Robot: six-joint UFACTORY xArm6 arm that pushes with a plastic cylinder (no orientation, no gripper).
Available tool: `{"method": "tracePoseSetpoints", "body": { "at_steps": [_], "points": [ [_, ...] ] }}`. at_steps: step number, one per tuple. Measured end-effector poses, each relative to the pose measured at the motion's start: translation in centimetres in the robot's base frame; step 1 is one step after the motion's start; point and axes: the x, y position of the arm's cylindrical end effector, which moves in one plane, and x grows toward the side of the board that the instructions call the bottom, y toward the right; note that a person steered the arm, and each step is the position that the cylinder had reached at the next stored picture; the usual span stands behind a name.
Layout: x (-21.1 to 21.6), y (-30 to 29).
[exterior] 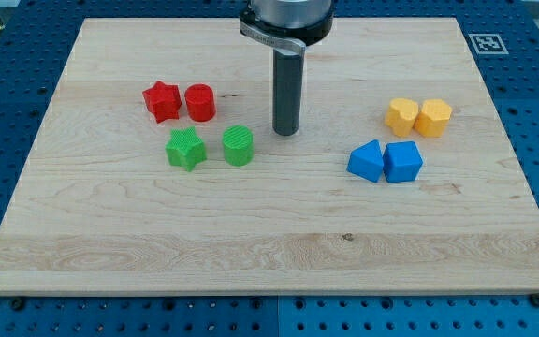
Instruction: Separate the triangle from the blue cube
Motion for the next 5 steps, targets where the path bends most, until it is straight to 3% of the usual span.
{"method": "tracePoseSetpoints", "body": {
  "at_steps": [3, 5],
  "points": [
    [2.3, 0.5],
    [0.0, 2.7]
  ]
}}
